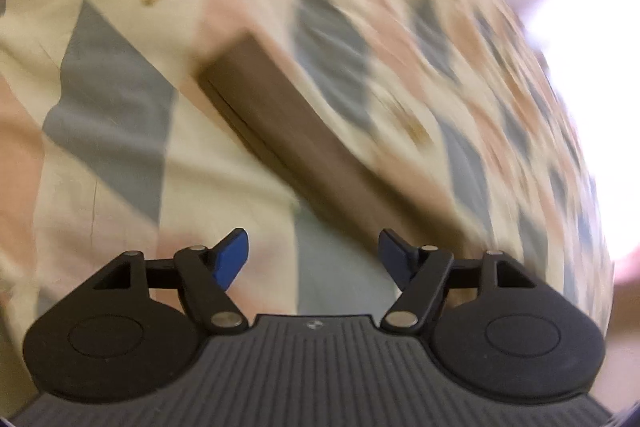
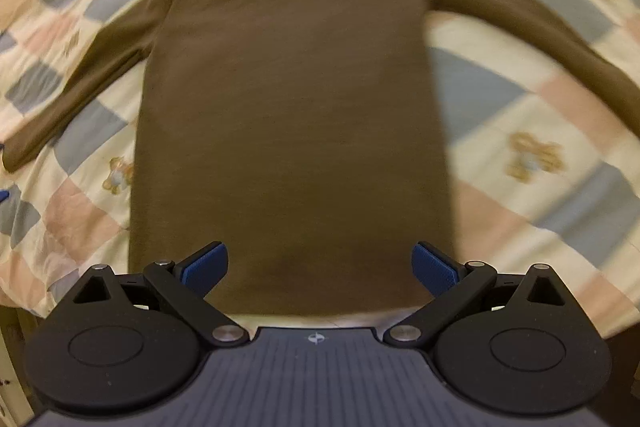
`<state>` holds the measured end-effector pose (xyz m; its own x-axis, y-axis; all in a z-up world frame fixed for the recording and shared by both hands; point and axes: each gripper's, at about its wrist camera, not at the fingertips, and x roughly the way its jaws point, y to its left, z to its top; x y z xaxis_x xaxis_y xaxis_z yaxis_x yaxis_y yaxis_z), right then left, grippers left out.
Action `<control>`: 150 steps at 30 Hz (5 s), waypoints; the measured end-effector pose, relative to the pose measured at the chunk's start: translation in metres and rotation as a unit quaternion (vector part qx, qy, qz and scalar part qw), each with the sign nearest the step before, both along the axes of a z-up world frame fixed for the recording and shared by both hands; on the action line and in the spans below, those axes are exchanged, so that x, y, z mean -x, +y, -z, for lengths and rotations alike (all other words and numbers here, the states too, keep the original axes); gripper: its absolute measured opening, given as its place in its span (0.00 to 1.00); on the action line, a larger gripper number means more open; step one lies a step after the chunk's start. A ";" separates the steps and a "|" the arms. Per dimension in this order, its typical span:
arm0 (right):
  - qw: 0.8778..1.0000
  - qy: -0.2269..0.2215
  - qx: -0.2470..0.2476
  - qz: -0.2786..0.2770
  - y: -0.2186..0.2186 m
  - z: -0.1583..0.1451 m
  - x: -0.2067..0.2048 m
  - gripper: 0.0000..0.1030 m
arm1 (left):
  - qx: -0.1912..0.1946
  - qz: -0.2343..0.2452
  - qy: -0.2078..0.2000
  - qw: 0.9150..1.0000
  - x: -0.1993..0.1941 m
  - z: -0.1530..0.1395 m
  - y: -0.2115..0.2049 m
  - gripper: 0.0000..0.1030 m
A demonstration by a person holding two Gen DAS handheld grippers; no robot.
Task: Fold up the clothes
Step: 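Grasp a sleeve cuff with the left gripper and fold it across the body, then grasp the other sleeve cuff with the right gripper and fold it across the body, then pinch the shirt side edge with the right gripper and fold it inward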
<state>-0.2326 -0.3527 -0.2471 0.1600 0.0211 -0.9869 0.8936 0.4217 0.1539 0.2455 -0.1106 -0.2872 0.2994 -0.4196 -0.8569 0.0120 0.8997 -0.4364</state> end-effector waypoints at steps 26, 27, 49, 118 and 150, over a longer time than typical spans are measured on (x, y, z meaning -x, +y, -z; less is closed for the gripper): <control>0.997 -0.043 -0.019 0.053 -0.063 0.065 -0.001 0.98 | 0.292 0.325 -0.177 0.882 0.175 -0.069 -0.275 0.05; 0.997 -0.047 -0.016 0.062 -0.067 0.064 0.008 0.98 | 0.294 0.363 -0.172 0.867 0.202 -0.060 -0.295 0.05; 0.851 -0.388 -0.032 0.353 -0.226 0.122 0.126 0.52 | 0.058 0.466 -0.132 0.873 0.246 0.010 -0.271 0.24; 0.930 -0.232 0.160 0.235 -0.238 0.116 0.116 0.21 | -0.029 0.534 -0.219 0.816 0.190 0.038 -0.335 0.16; 0.745 -0.203 0.208 0.601 -0.172 0.121 0.370 0.09 | 0.015 0.501 -0.129 0.856 0.250 0.023 -0.300 0.15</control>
<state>-0.6030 -0.5252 -0.3681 0.1038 -0.6721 -0.7331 0.5795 -0.5582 0.5938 -0.0045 -0.4103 -0.3098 -0.0461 -0.5961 -0.8016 0.8703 0.3699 -0.3252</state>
